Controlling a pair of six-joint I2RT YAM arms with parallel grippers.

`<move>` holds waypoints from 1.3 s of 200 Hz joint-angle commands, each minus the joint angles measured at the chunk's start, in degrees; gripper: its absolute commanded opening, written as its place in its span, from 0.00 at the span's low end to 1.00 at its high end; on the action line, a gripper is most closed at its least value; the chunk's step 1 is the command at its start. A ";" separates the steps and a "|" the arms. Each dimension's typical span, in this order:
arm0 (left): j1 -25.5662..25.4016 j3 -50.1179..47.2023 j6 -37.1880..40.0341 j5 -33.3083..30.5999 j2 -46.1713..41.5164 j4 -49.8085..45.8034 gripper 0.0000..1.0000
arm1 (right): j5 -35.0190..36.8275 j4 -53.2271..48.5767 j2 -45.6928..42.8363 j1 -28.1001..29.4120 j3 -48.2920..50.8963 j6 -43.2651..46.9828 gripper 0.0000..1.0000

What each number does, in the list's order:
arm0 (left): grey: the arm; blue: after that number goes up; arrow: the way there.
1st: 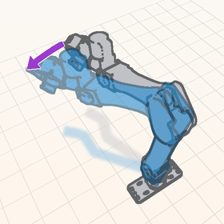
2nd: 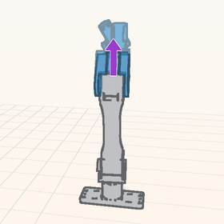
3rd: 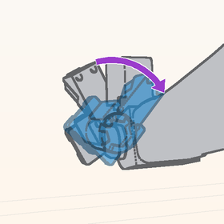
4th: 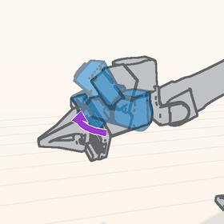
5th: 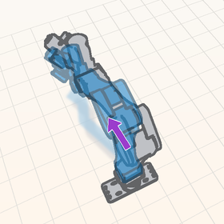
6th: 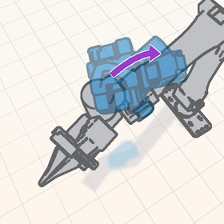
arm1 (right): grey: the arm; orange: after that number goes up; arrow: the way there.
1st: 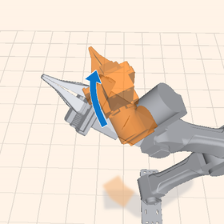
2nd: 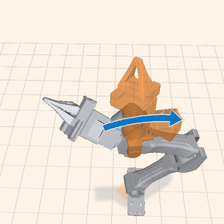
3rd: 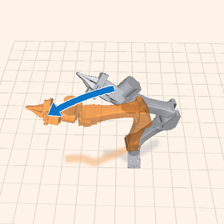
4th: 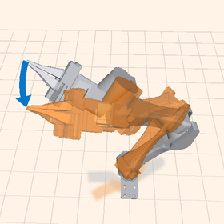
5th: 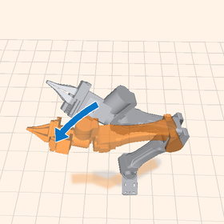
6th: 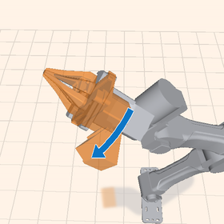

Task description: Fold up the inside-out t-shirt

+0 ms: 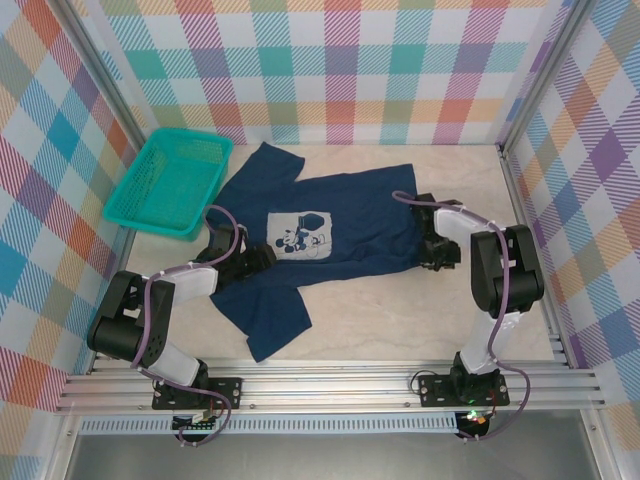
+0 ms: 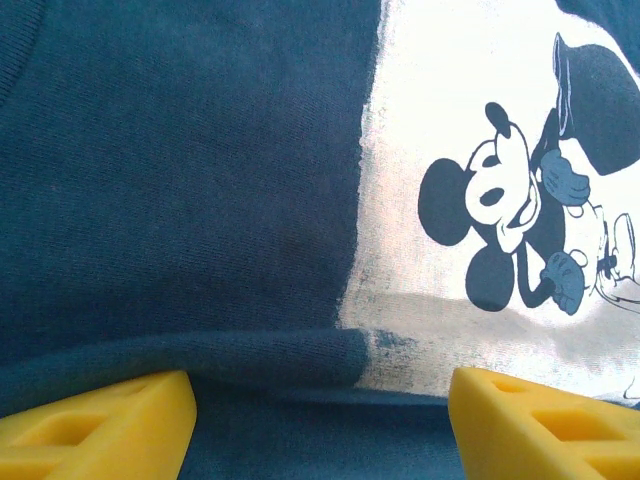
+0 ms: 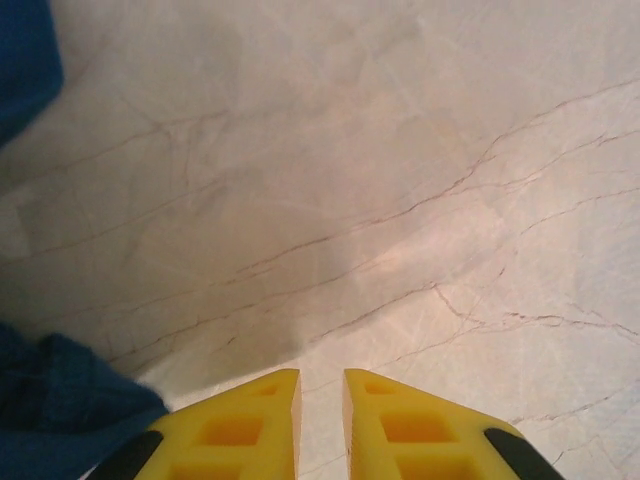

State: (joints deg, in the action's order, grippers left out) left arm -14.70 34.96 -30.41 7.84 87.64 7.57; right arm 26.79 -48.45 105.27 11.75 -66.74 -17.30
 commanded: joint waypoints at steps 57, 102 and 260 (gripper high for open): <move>0.33 -2.71 0.11 -2.83 2.92 -9.85 0.70 | -15.20 6.50 -11.77 1.81 8.56 5.25 0.45; 0.37 -2.88 0.14 -2.83 2.63 -9.76 0.70 | -20.46 7.02 -13.82 2.74 9.52 3.04 0.47; 0.37 -3.23 0.13 -2.83 2.21 -9.59 0.70 | -6.23 7.41 -9.88 0.93 7.68 4.69 0.00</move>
State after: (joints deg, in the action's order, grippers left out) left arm -14.70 34.96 -30.41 7.62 87.64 7.60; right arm 18.90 -39.97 96.71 13.32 -57.80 -14.02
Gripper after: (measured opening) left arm 0.696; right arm 0.047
